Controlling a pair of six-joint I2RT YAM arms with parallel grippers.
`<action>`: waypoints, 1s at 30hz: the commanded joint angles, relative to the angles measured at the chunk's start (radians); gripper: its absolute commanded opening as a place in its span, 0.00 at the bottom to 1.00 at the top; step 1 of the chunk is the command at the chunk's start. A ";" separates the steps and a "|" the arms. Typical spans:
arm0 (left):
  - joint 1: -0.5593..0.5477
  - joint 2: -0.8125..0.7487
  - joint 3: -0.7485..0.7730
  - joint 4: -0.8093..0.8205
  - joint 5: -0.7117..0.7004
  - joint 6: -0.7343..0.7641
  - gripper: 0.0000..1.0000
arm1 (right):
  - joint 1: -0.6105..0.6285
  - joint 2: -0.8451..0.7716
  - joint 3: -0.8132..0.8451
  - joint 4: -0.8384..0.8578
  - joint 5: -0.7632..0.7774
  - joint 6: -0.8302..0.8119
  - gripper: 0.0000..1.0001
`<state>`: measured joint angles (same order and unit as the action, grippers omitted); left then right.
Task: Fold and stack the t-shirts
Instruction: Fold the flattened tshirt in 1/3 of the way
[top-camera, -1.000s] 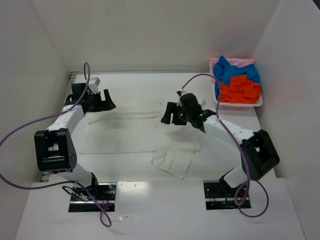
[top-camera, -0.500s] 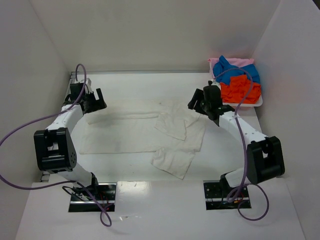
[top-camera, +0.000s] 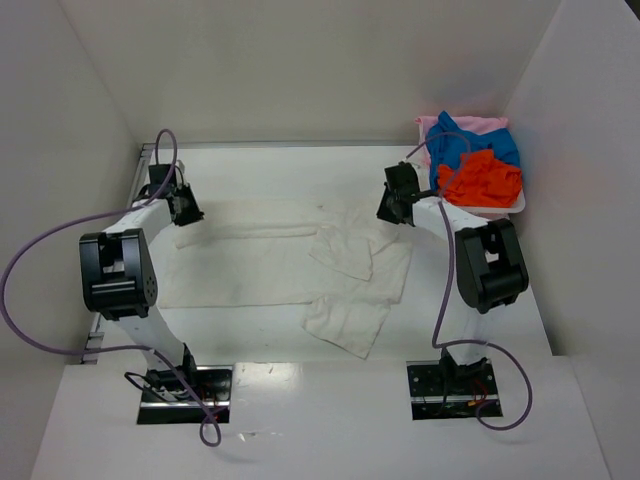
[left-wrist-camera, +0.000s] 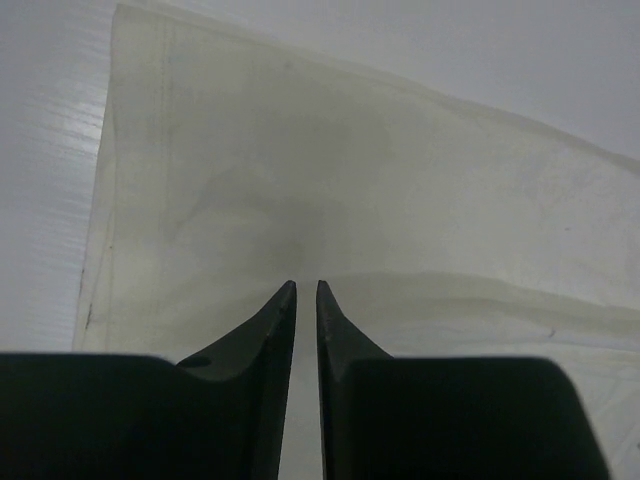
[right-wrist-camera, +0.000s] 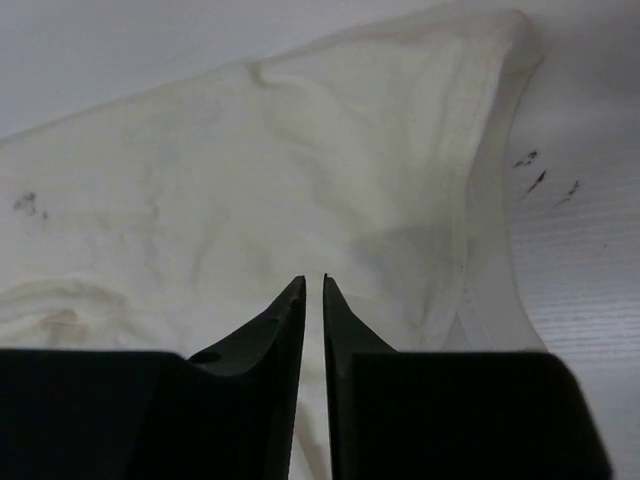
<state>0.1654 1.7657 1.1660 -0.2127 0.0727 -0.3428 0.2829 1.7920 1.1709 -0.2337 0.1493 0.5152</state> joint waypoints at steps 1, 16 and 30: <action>0.003 0.032 0.063 0.013 -0.007 0.002 0.20 | -0.001 0.071 0.100 -0.019 0.036 -0.023 0.16; -0.055 0.172 0.207 -0.077 -0.183 0.041 0.00 | -0.001 0.267 0.249 -0.079 0.064 -0.041 0.10; -0.055 0.348 0.350 -0.166 -0.212 0.041 0.00 | -0.001 0.423 0.470 -0.148 0.055 -0.078 0.10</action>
<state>0.1070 2.0727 1.4807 -0.3420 -0.1230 -0.3130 0.2829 2.1761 1.5871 -0.3431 0.1879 0.4557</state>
